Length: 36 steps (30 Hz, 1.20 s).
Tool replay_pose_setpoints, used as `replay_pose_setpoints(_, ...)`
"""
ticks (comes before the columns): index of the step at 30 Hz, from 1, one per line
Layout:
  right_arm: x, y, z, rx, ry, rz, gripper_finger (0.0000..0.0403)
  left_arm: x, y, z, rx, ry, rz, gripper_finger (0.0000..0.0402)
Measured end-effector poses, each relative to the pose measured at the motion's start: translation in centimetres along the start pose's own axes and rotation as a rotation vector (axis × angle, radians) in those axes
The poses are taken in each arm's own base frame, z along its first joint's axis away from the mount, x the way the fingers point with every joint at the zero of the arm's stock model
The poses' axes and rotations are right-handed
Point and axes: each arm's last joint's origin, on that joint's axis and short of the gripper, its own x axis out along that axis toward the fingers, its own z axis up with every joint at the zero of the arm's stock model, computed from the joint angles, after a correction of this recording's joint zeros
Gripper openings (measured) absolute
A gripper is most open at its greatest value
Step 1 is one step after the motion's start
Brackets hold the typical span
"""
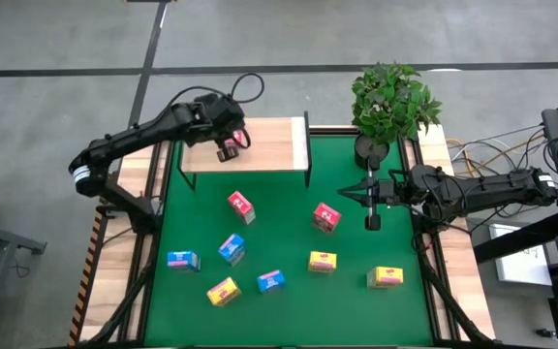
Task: Stack cereal on shelf
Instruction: Adjust the red cereal on the shelf
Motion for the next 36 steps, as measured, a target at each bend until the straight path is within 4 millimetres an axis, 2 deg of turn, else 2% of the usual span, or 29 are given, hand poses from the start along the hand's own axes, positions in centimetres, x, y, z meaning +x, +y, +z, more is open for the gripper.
replay_pose_setpoints(5,0.0,0.0,0.0,0.0,0.0,0.0,0.0009,2.0,0.8,-0.2,-0.03,0.052,-0.061,0.0)
replay_pose_setpoints(18,0.0,0.0,0.1,0.004,-0.003,-0.001,0.0009,4.2,-0.5,0.0,-0.02,0.145,-0.159,0.0)
replay_pose_setpoints(21,0.0,0.0,0.1,0.004,-0.003,-0.001,0.0009,4.3,-1.0,0.1,-0.018,0.133,-0.243,0.0)
replay_pose_setpoints(25,0.0,0.0,0.1,0.01,-0.003,-0.001,0.0009,3.4,-1.9,0.4,-0.018,0.08,-0.38,0.0)
replay_pose_setpoints(28,0.0,0.0,0.1,0.009,-0.003,-0.001,0.0009,2.4,-2.3,0.3,-0.021,0.06,-0.404,0.0)
replay_pose_setpoints(36,0.0,0.0,0.2,0.011,-0.009,-0.002,0.0009,-1.6,-1.9,-0.6,0.037,-0.116,-0.54,0.0)
